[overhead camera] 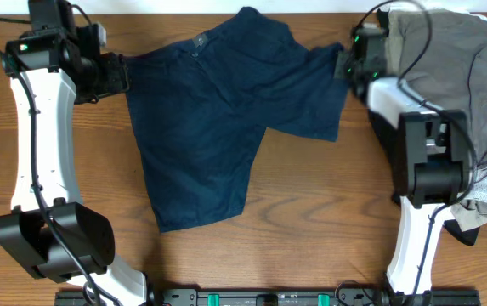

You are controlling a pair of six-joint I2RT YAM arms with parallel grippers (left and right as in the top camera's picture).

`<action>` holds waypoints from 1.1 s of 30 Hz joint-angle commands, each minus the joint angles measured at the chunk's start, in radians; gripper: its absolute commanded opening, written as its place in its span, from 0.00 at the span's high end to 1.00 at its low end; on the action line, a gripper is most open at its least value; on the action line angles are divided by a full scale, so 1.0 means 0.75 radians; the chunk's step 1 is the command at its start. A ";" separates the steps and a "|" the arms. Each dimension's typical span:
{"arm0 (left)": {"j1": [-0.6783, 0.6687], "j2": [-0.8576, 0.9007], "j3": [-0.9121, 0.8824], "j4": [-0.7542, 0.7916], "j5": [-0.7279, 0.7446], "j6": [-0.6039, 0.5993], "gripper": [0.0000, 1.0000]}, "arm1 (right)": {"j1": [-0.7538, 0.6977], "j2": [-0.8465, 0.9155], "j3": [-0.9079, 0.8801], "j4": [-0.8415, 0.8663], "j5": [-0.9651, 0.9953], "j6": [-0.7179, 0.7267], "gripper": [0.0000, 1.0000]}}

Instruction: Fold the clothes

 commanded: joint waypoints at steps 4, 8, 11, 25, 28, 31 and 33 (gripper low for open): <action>-0.004 0.072 0.006 0.090 -0.056 0.012 0.36 | -0.045 -0.057 0.397 -0.514 -0.182 -0.060 0.01; -0.002 0.164 0.006 0.203 -0.085 0.024 0.36 | -0.026 -0.089 0.532 -0.812 -0.263 -0.097 0.01; 0.006 0.267 0.006 0.305 -0.085 0.032 0.36 | 0.009 -0.109 0.570 -0.959 -0.324 -0.141 0.01; 0.014 0.550 0.008 0.549 -0.054 0.072 0.37 | 0.220 -0.128 0.570 -1.091 -0.327 -0.174 0.01; 0.014 0.582 0.008 0.571 -0.054 0.087 0.37 | 0.267 -0.128 0.570 -1.091 -0.326 -0.173 0.01; 0.014 0.622 0.008 0.596 -0.055 0.138 0.37 | 0.305 -0.128 0.570 -1.087 -0.325 -0.173 0.01; 0.013 0.647 0.008 0.616 -0.056 0.171 0.36 | 0.317 -0.128 0.570 -1.083 -0.325 -0.163 0.01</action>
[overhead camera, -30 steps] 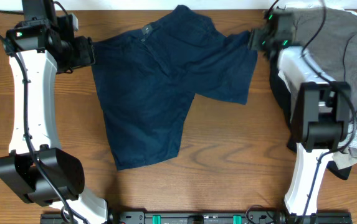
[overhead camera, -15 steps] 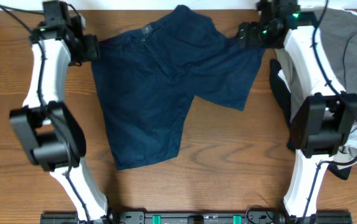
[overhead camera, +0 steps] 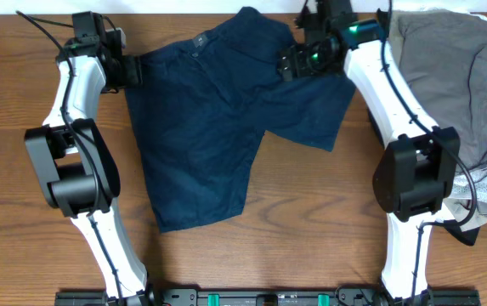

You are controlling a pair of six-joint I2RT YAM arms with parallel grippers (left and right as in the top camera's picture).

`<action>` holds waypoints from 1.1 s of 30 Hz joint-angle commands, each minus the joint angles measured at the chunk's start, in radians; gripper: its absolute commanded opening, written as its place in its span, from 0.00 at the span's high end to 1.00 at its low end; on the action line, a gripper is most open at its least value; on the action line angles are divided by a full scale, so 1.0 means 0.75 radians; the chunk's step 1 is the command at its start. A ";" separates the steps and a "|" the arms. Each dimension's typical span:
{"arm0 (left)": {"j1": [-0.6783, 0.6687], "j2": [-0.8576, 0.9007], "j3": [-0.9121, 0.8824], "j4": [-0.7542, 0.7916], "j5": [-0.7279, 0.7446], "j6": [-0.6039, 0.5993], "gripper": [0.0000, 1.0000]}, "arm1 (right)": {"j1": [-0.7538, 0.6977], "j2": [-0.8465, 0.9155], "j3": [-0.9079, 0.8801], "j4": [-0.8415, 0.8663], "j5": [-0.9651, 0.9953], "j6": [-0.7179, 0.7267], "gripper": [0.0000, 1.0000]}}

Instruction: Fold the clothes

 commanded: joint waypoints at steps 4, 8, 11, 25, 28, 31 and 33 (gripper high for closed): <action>0.006 0.107 0.008 0.048 -0.019 0.097 0.37 | 0.025 -0.041 0.022 0.002 -0.009 -0.016 0.01; 0.006 0.124 0.008 0.072 -0.034 0.102 0.36 | 0.025 -0.041 0.022 -0.008 -0.009 -0.016 0.01; 0.006 0.125 0.008 0.080 -0.033 0.102 0.37 | 0.025 -0.041 0.022 -0.011 -0.010 -0.016 0.01; 0.029 0.148 0.008 -0.033 -0.028 -0.093 0.94 | 0.025 -0.041 0.022 -0.011 -0.009 0.007 0.01; 0.091 0.133 0.008 -0.139 -0.092 -0.293 0.94 | 0.025 -0.041 0.022 -0.011 -0.009 0.044 0.01; 0.181 0.123 0.008 -0.286 -0.091 -0.457 0.94 | 0.025 -0.040 0.021 -0.012 -0.009 0.070 0.01; 0.240 0.120 0.008 -0.399 -0.075 -0.507 0.94 | 0.025 -0.040 0.020 -0.014 -0.009 0.090 0.01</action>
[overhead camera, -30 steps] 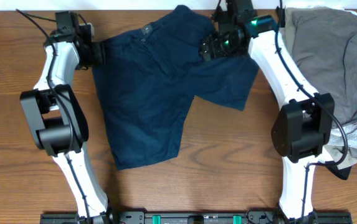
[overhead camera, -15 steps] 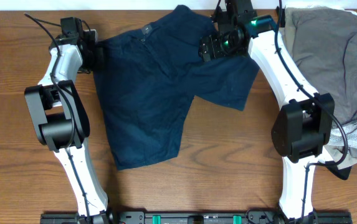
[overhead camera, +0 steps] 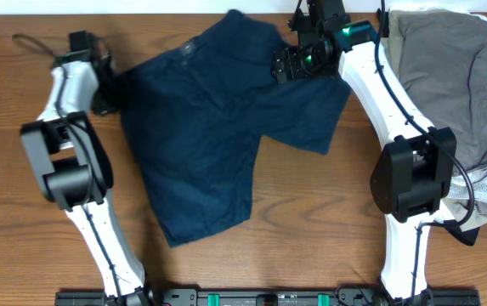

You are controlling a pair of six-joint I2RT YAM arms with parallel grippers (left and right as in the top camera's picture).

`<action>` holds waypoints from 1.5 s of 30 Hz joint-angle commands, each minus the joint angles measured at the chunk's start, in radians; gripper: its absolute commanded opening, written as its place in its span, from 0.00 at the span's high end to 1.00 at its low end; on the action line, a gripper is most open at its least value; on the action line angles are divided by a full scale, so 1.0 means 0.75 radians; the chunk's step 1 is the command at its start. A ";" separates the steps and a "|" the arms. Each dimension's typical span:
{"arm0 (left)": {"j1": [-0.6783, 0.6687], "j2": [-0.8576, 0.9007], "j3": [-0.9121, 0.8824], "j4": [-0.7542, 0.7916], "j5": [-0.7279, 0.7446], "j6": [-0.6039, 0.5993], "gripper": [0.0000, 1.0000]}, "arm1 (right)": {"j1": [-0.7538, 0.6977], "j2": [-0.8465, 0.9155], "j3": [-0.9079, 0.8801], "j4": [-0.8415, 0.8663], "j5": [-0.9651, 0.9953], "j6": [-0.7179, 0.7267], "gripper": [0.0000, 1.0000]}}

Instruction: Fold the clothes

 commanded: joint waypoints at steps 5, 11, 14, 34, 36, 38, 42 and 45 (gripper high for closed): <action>0.213 0.005 -0.012 -0.333 0.003 -0.211 0.94 | 0.004 -0.037 0.003 -0.008 -0.008 0.119 0.01; 0.233 0.001 -0.012 -0.504 0.167 0.003 0.94 | 0.048 -0.033 -0.081 -0.007 -0.008 0.137 0.01; 0.225 -0.025 -0.012 -0.510 0.158 0.032 0.94 | 0.080 -0.033 -0.126 -0.008 0.003 0.137 0.01; 0.229 -0.831 -0.012 -0.422 0.067 0.025 0.41 | 0.269 -0.040 -0.149 -0.353 -0.122 -0.126 0.01; 0.229 -0.880 -0.012 -0.389 0.067 0.024 0.40 | 0.306 -0.040 -0.161 -0.360 -0.122 -0.153 0.01; 0.229 -0.919 -0.012 -0.360 0.067 0.009 0.37 | 0.346 -0.039 -0.183 -0.356 -0.123 -0.176 0.01; 0.229 -0.957 -0.012 -0.322 0.066 0.005 0.35 | 0.424 -0.039 -0.256 -0.340 -0.122 -0.253 0.14; 0.229 -0.958 -0.012 -0.316 0.063 0.005 0.34 | 0.468 -0.039 -0.352 -0.303 -0.104 -0.334 0.12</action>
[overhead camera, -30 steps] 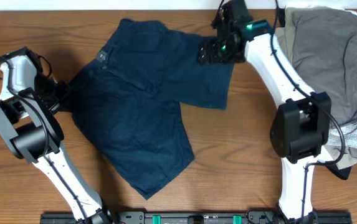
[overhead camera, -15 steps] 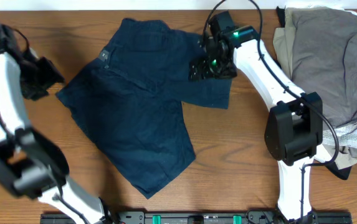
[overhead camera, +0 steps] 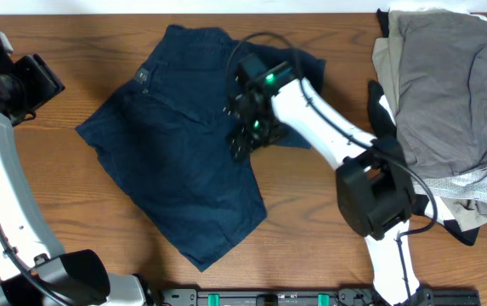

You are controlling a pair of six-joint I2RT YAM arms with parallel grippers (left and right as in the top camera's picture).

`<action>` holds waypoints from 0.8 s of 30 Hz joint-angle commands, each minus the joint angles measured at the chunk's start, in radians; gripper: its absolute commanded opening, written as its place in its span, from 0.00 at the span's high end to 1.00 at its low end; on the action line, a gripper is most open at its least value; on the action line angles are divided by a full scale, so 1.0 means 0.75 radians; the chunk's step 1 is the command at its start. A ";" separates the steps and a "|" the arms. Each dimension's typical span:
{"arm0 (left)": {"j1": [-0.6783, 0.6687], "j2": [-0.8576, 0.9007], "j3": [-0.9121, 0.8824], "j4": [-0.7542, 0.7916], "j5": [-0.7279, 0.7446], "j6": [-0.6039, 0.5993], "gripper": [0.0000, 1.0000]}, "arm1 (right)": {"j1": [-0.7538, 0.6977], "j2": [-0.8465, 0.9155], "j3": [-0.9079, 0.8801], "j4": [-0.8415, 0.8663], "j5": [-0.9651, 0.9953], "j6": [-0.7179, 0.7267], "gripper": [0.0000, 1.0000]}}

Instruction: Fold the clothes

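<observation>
Dark navy shorts (overhead camera: 171,161) lie spread and turned at an angle on the wooden table (overhead camera: 311,255), left of centre. My right arm reaches across their upper right part. Its gripper (overhead camera: 240,146) points down onto the fabric near the middle and looks shut on a fold of it. Part of the right leg (overhead camera: 304,68) is bunched under the arm. My left gripper (overhead camera: 41,82) sits at the far left edge, apart from the shorts, with nothing between its fingers.
A pile of other clothes fills the right side: a grey shirt (overhead camera: 447,85) on top, a beige piece (overhead camera: 381,64) beneath it, and patterned fabric lower down. A black bar (overhead camera: 277,297) runs along the front edge.
The shorts have shifted left and rotated. My right gripper went from their top right edge to their middle, drawing the right leg inward. My left gripper has left the shorts' left edge and sits farther left.
First the shorts lay spread, with my left gripper at their left corner and my right at the right leg's edge. Then both grippers stood on the upper edge, and the shorts tilted slightly. Now the shorts sit farther left, the right leg is drawn in, and the left gripper is free.
</observation>
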 commanded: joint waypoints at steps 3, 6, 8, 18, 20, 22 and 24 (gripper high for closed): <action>0.001 -0.007 0.009 0.001 -0.012 -0.002 0.35 | 0.046 -0.036 -0.183 0.079 0.025 -0.099 0.10; 0.001 -0.007 0.009 0.002 -0.011 -0.002 0.35 | 0.039 -0.036 -0.277 0.144 0.023 -0.027 0.13; 0.001 -0.007 0.009 0.002 -0.011 -0.002 0.34 | 0.037 -0.036 -0.308 0.157 0.010 -0.008 0.24; 0.001 -0.007 0.009 -0.001 -0.011 -0.002 0.34 | 0.040 -0.036 -0.328 0.158 -0.108 -0.038 0.85; 0.001 -0.007 0.009 -0.001 -0.011 -0.002 0.34 | 0.040 -0.036 -0.328 0.151 -0.130 -0.038 0.99; 0.001 -0.007 0.009 -0.002 -0.011 -0.002 0.35 | 0.034 -0.036 -0.328 0.145 -0.108 -0.037 0.99; 0.001 -0.007 0.009 -0.002 -0.011 -0.002 0.35 | 0.015 -0.036 -0.328 0.150 -0.050 -0.036 0.99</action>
